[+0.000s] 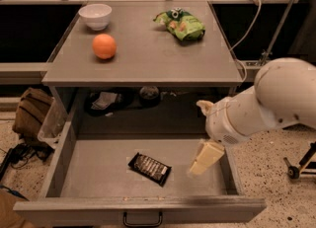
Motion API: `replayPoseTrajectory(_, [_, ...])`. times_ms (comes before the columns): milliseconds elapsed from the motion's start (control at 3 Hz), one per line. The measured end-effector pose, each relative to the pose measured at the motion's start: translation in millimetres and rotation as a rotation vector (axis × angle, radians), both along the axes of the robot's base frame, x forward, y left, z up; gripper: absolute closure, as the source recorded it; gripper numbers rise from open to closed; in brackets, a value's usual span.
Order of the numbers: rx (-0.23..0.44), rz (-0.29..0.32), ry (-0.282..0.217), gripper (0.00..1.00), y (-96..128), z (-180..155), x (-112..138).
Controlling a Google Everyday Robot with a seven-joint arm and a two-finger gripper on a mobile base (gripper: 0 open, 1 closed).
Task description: Pick rxbar chocolate from top drawer and place on counter
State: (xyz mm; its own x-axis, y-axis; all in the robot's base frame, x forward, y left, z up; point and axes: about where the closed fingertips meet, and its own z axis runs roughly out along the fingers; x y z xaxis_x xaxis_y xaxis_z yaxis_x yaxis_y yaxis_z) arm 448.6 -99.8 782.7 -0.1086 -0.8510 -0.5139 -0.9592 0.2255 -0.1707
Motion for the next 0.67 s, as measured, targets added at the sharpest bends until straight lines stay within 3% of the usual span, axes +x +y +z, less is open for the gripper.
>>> replayPoseTrajectory(333, [0.065,0.018,-0.088,0.0,28.8,-30.1,44.7])
replayPoseTrajectory(667, [0.065,0.018,-0.088,0.0,28.8,-30.2,44.7])
